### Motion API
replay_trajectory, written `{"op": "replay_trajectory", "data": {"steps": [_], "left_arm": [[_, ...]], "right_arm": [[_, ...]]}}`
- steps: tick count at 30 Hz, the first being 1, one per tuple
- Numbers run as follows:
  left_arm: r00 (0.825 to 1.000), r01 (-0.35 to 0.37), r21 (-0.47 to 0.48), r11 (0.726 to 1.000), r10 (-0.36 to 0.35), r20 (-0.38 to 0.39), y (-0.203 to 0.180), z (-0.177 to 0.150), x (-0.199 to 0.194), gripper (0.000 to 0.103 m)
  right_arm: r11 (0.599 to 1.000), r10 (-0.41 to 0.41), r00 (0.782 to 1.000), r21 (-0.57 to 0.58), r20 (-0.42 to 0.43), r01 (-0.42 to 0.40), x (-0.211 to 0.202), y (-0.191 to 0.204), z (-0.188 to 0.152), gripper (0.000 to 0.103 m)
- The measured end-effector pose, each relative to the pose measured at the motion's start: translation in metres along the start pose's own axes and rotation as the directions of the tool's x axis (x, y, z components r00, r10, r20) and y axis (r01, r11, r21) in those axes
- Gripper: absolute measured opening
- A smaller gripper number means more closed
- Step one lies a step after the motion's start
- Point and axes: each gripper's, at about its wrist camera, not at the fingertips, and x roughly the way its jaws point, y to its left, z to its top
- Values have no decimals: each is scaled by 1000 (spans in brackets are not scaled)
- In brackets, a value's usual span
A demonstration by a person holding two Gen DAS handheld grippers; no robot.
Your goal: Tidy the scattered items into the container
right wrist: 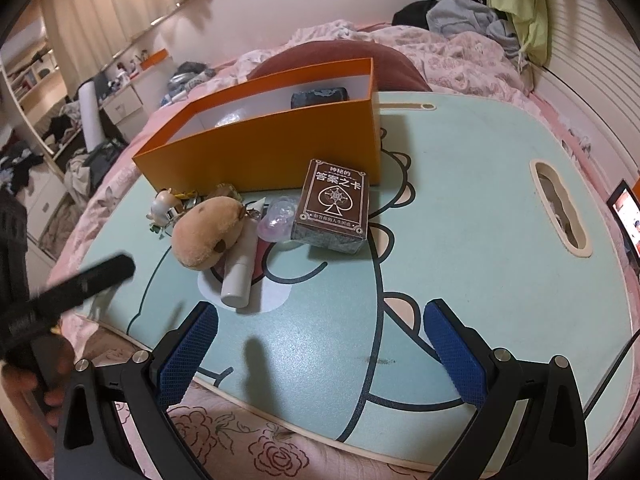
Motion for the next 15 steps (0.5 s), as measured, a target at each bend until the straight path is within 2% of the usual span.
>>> {"op": "replay_trajectory", "data": {"steps": [2, 6, 9, 12, 15], "left_arm": [[999, -24, -12, 1000, 24, 22, 2, 11, -1, 88], [998, -55, -36, 998, 56, 33, 8, 32, 5, 72], [998, -65, -47, 997, 66, 22, 9, 45, 13, 70], [996, -87, -22, 996, 87, 11, 4, 51, 23, 68], [995, -95, -15, 995, 95, -12, 1, 52, 32, 59]], "right_arm": [[1000, 7, 1000, 5, 4, -7, 0, -1, 0, 103], [1000, 15, 1000, 11, 7, -15, -1, -2, 0, 103], [1000, 24, 1000, 19, 13, -25, -1, -4, 0, 103], [997, 63, 998, 50, 31, -65, -4, -11, -1, 103], [986, 126, 990, 99, 60, -131, -8, -21, -2, 103]]}}
